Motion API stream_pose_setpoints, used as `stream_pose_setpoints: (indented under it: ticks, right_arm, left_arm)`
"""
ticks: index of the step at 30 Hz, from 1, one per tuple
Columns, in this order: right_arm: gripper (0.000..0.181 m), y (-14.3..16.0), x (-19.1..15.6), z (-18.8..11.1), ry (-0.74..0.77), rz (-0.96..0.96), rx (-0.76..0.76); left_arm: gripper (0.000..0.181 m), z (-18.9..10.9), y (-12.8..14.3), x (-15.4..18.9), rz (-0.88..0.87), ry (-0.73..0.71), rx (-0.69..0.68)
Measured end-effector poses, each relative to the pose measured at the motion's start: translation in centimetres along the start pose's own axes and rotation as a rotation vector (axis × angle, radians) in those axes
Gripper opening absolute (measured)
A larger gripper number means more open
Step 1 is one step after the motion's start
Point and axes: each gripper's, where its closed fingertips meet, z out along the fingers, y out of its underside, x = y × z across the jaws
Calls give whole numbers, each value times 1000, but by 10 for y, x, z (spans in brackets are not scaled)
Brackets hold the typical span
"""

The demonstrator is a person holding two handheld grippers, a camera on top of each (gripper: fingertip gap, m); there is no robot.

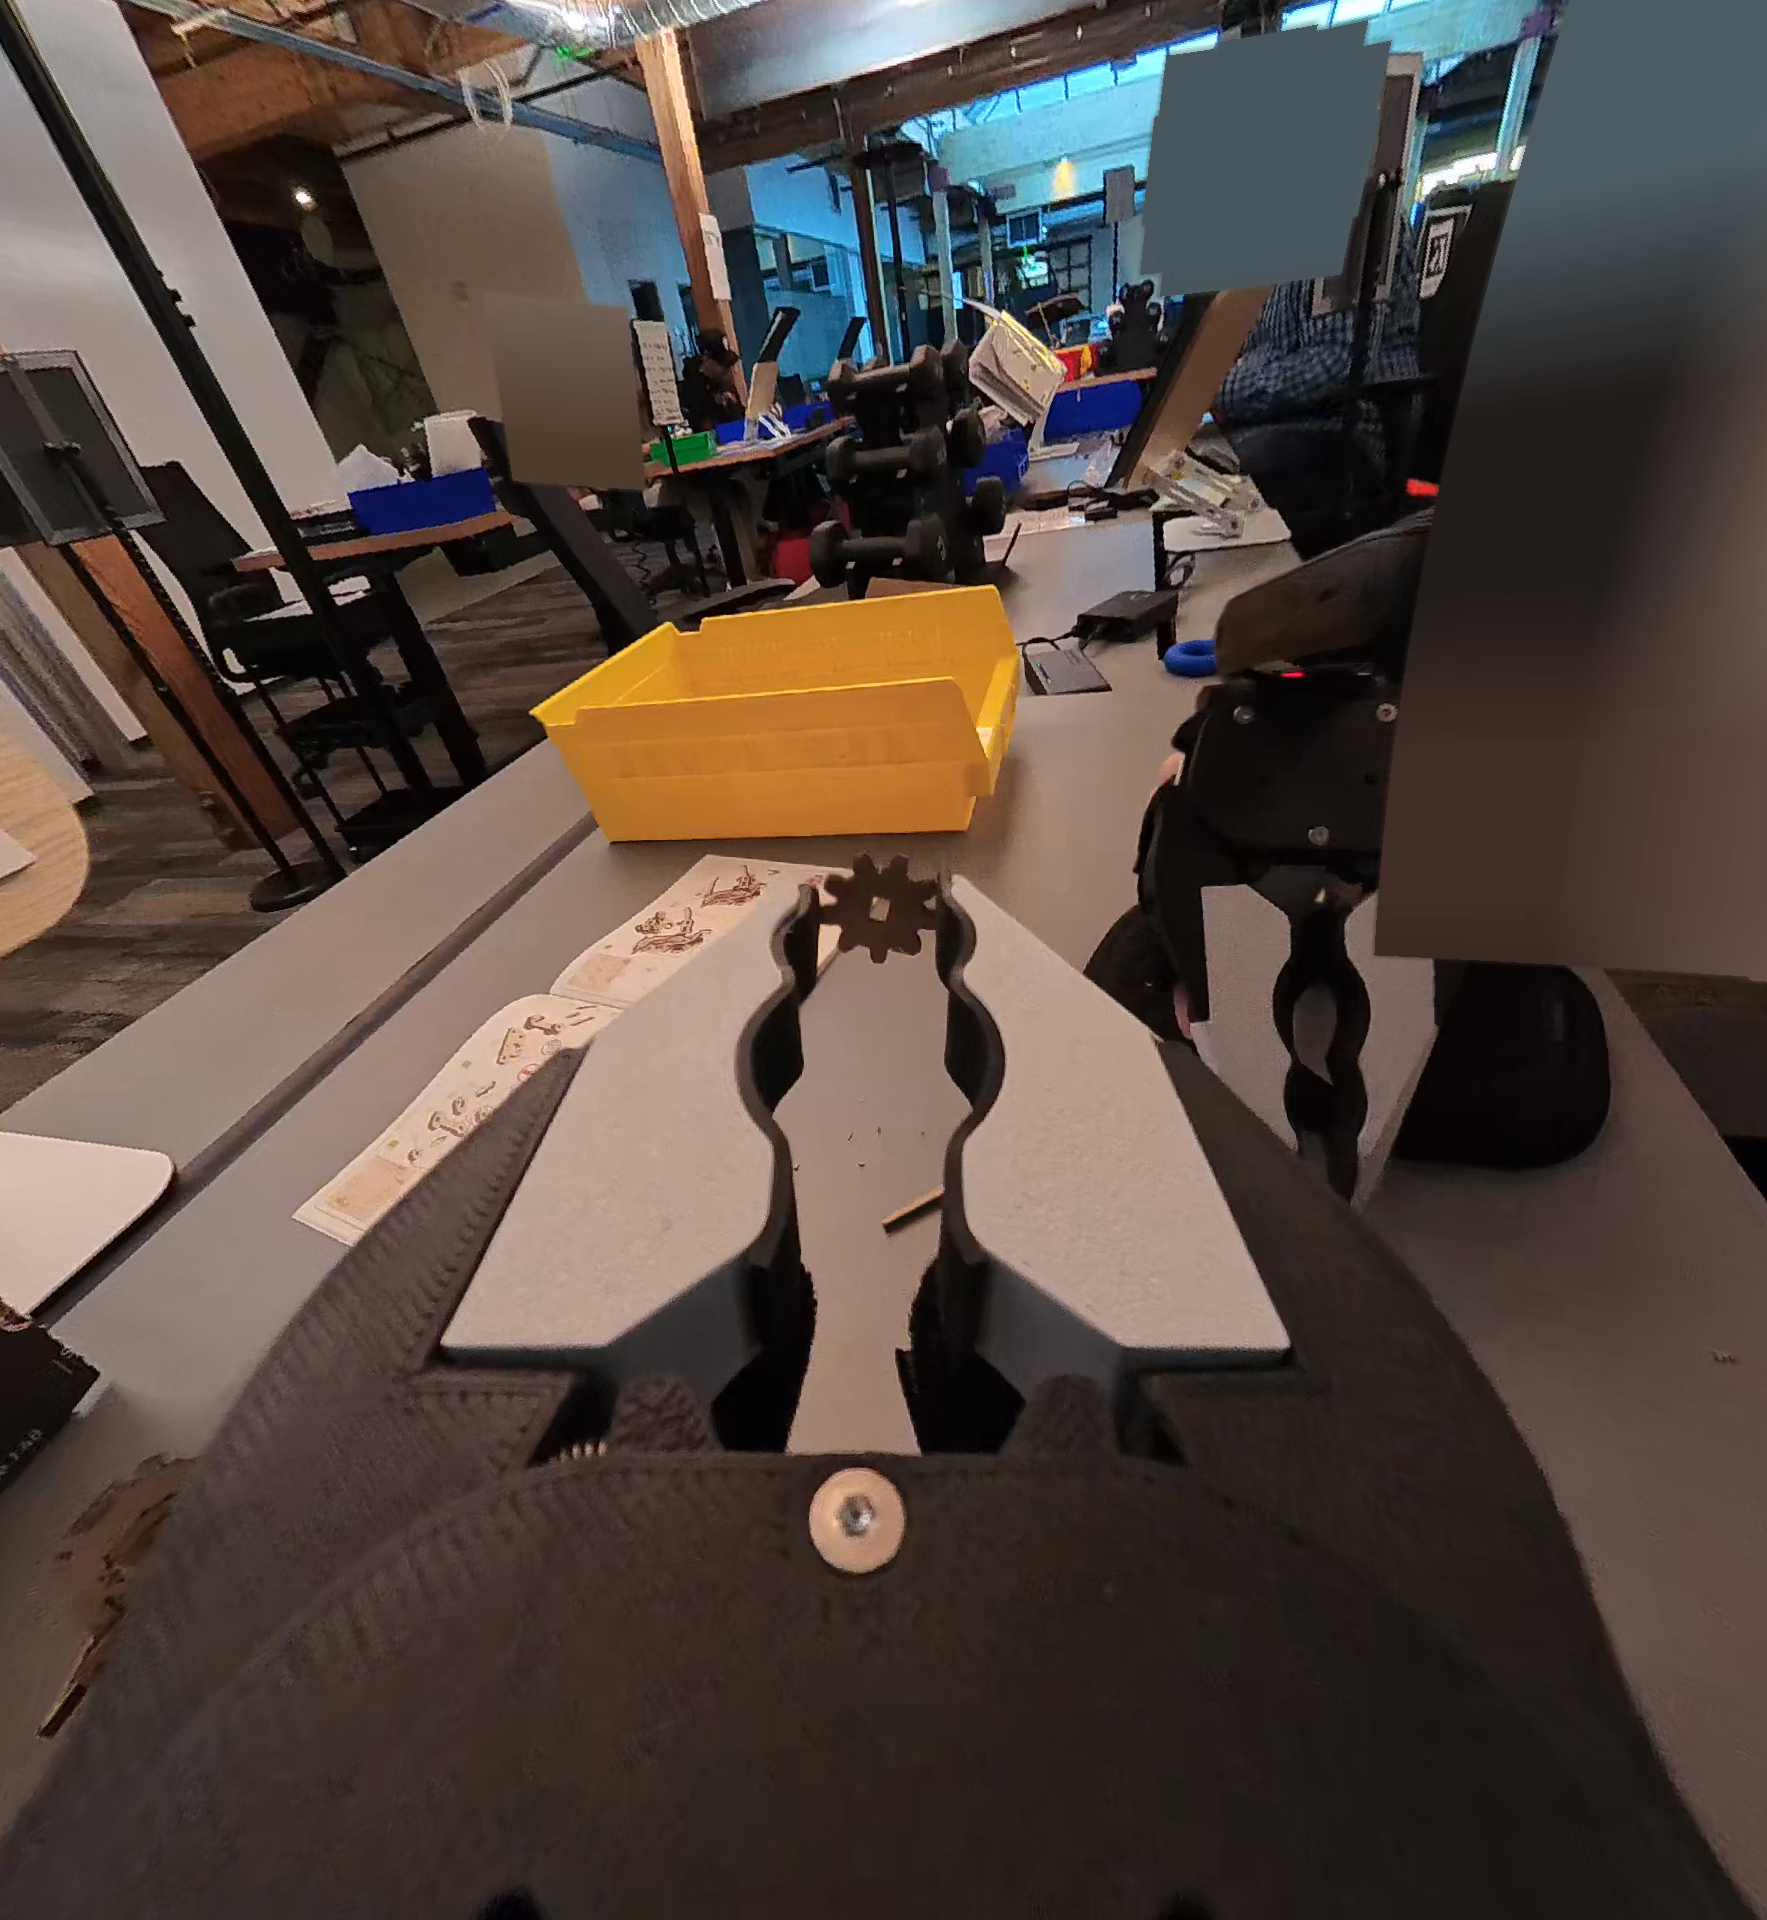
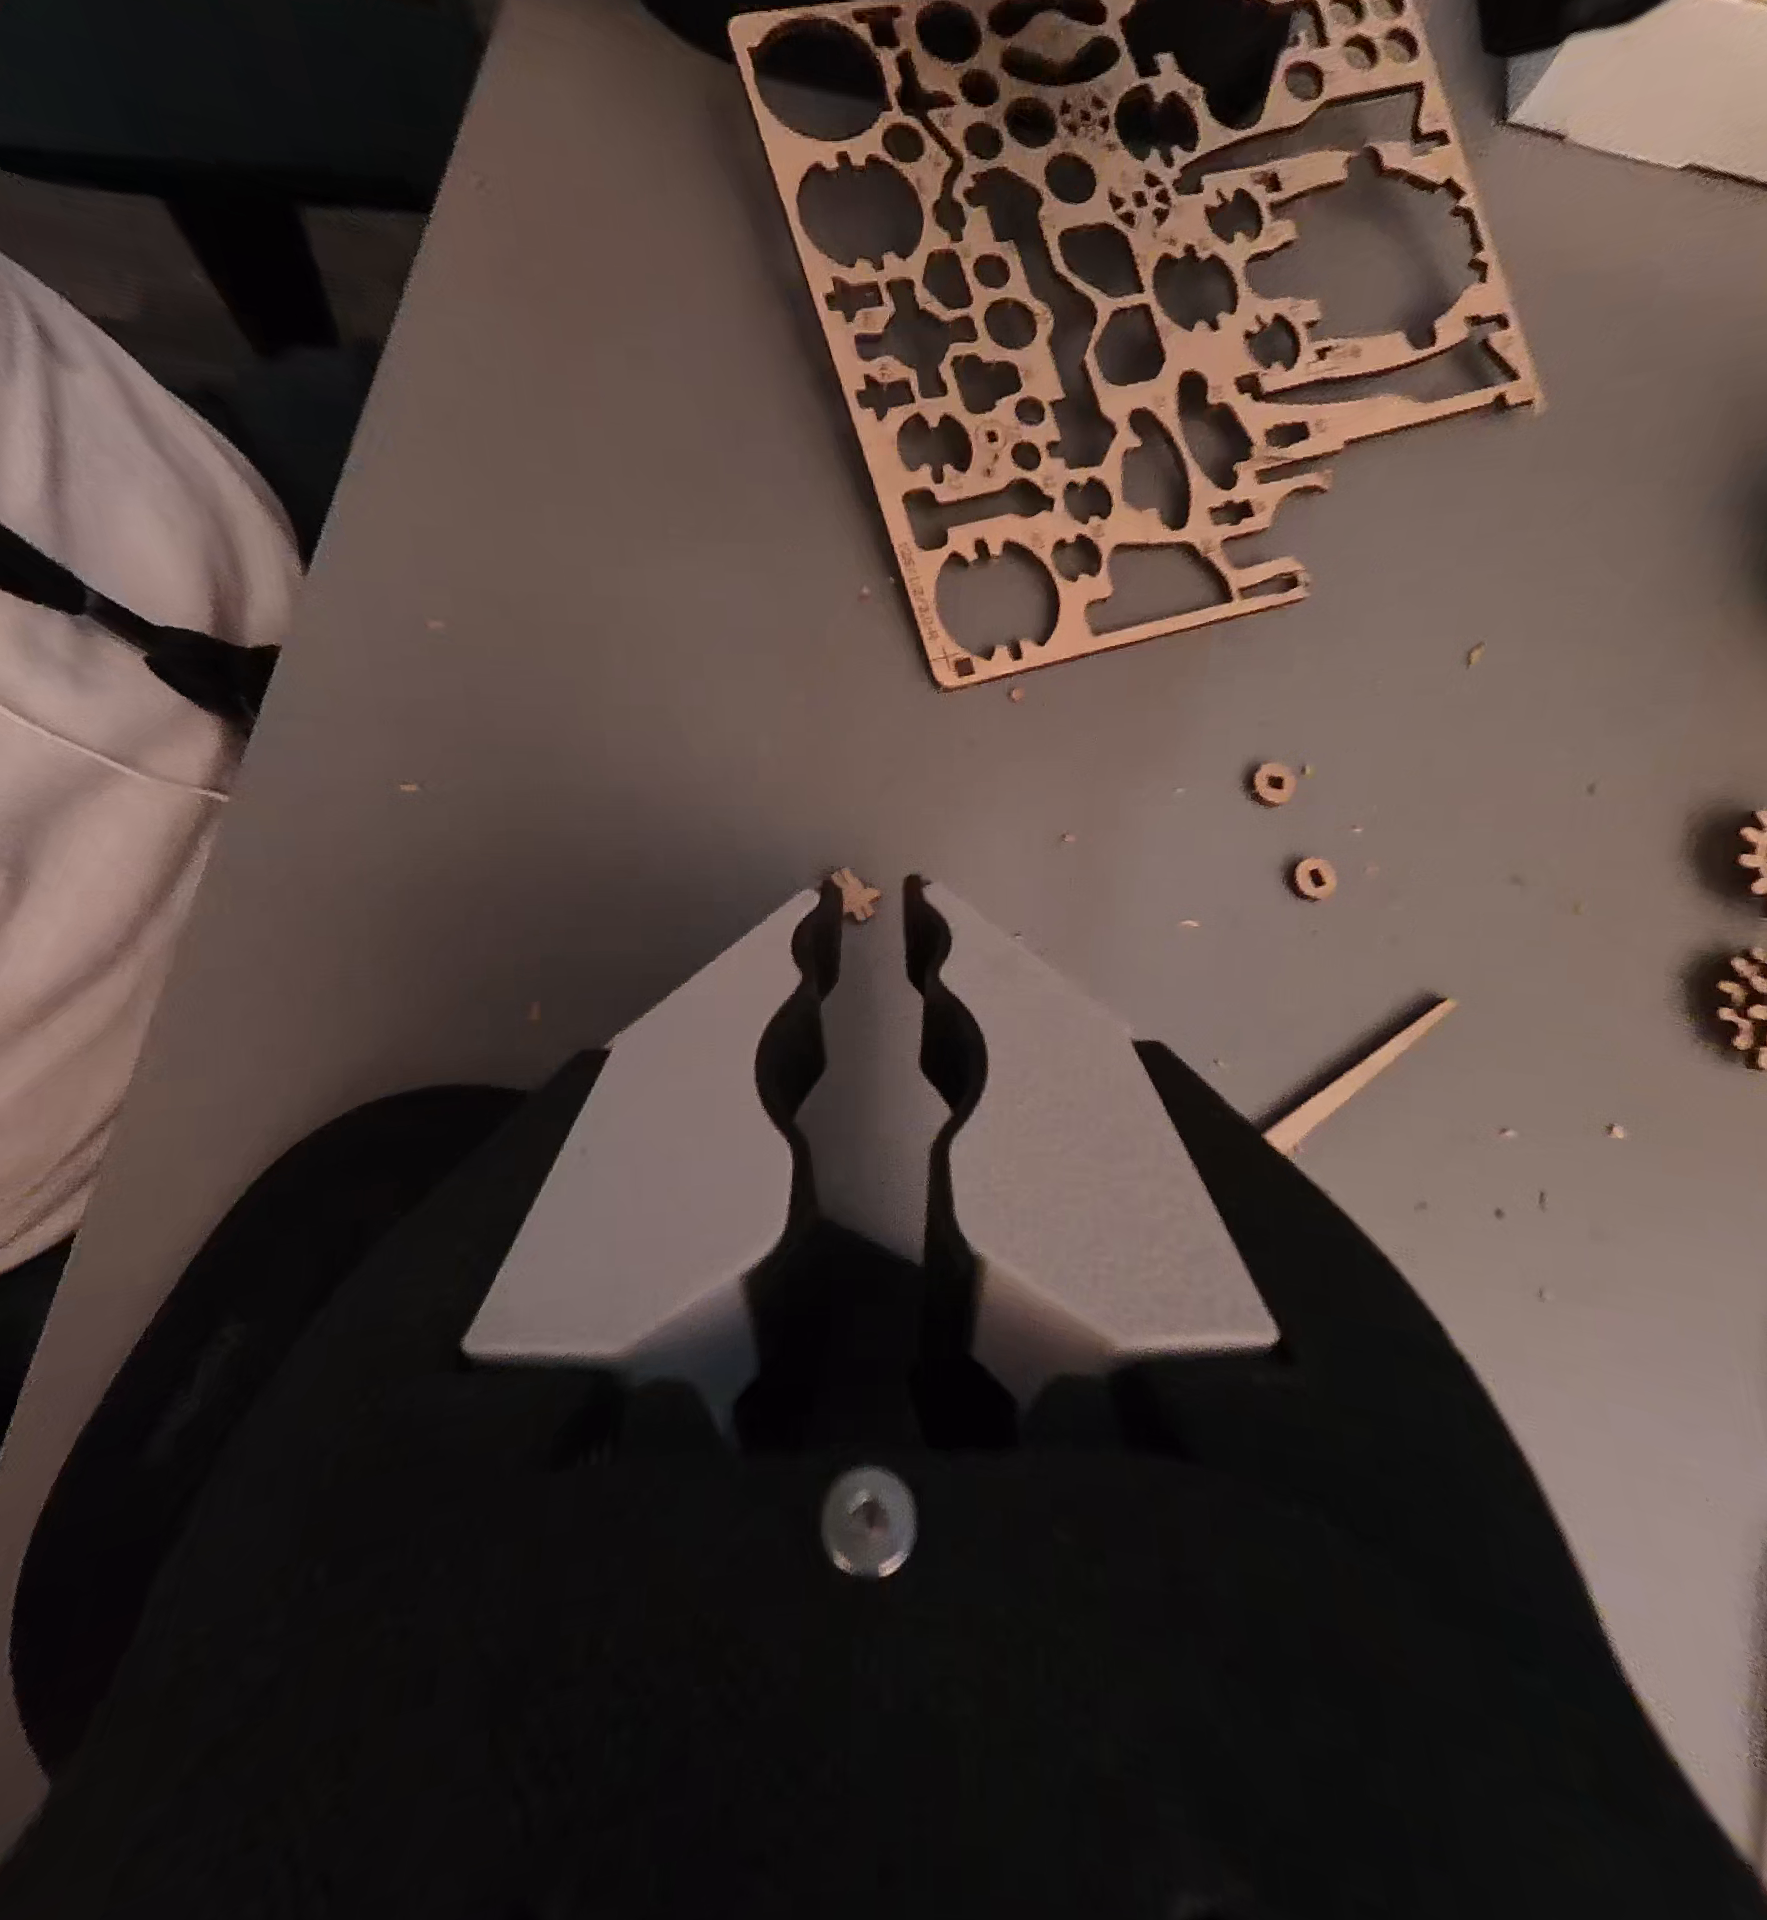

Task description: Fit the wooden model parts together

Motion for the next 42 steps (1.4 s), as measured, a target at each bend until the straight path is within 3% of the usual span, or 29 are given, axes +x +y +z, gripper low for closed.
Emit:
stream_pose_setpoints:
  ticks: [8,20,42]
  right_arm:
    - [6,7,-7,5,-169,-143,17]
    - [7,13,-6,13,-266,-213,-15]
    - [6,11,-10,16,-262,-138,-26]
  left_arm:
    - [20,1,-1,7,1,31,-3]
    - [20,-1,-3,6,-18,37,7]
    - [20,-2,-2,5,-16,35,-1]
